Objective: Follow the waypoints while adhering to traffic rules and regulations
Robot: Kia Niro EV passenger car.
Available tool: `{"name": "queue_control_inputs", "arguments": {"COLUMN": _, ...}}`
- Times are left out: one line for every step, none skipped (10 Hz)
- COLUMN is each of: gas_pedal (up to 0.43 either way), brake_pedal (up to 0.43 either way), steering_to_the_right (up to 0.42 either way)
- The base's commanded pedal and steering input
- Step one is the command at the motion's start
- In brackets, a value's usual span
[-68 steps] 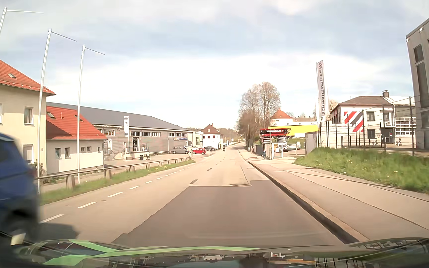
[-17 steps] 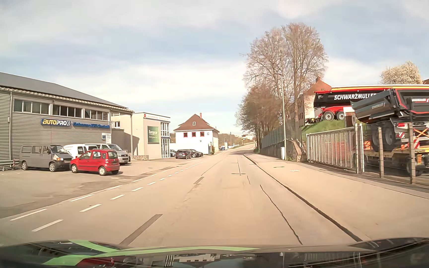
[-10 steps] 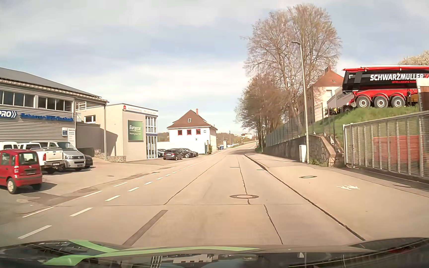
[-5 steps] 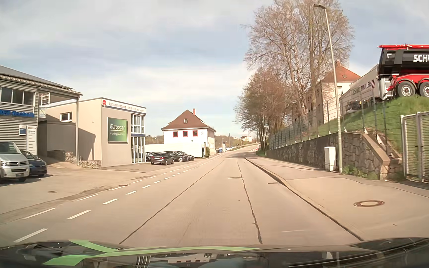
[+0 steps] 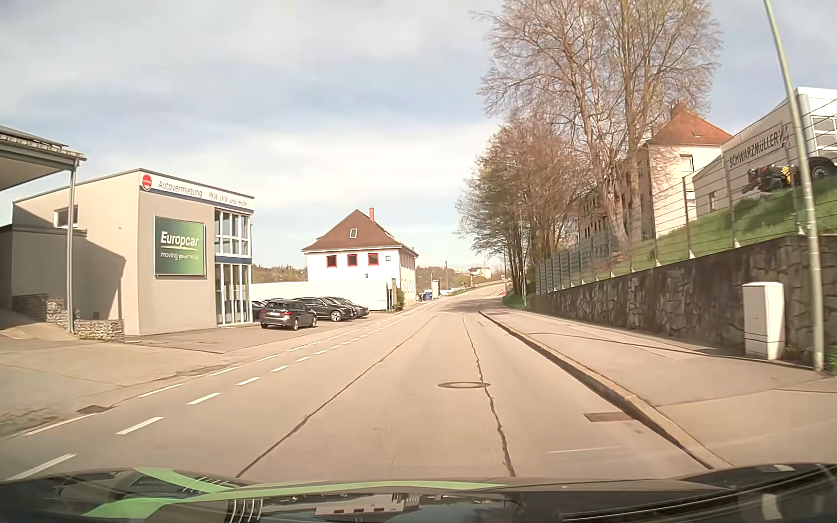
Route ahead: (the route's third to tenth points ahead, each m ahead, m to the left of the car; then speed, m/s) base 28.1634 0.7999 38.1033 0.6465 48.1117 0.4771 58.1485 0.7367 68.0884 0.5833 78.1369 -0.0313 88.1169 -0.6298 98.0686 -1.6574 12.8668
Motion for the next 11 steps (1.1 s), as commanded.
{"name": "queue_control_inputs", "arguments": {"gas_pedal": 0.079, "brake_pedal": 0.000, "steering_to_the_right": -0.001}}
{"name": "queue_control_inputs", "arguments": {"gas_pedal": 0.067, "brake_pedal": 0.000, "steering_to_the_right": -0.002}}
{"name": "queue_control_inputs", "arguments": {"gas_pedal": 0.067, "brake_pedal": 0.000, "steering_to_the_right": -0.002}}
{"name": "queue_control_inputs", "arguments": {"gas_pedal": 0.067, "brake_pedal": 0.000, "steering_to_the_right": -0.002}}
{"name": "queue_control_inputs", "arguments": {"gas_pedal": 0.067, "brake_pedal": 0.000, "steering_to_the_right": -0.002}}
{"name": "queue_control_inputs", "arguments": {"gas_pedal": 0.067, "brake_pedal": 0.000, "steering_to_the_right": -0.002}}
{"name": "queue_control_inputs", "arguments": {"gas_pedal": 0.079, "brake_pedal": 0.000, "steering_to_the_right": -0.002}}
{"name": "queue_control_inputs", "arguments": {"gas_pedal": 0.079, "brake_pedal": 0.000, "steering_to_the_right": -0.002}}
{"name": "queue_control_inputs", "arguments": {"gas_pedal": 0.087, "brake_pedal": 0.000, "steering_to_the_right": -0.002}}
{"name": "queue_control_inputs", "arguments": {"gas_pedal": 0.087, "brake_pedal": 0.000, "steering_to_the_right": -0.002}}
{"name": "queue_control_inputs", "arguments": {"gas_pedal": 0.087, "brake_pedal": 0.000, "steering_to_the_right": -0.002}}
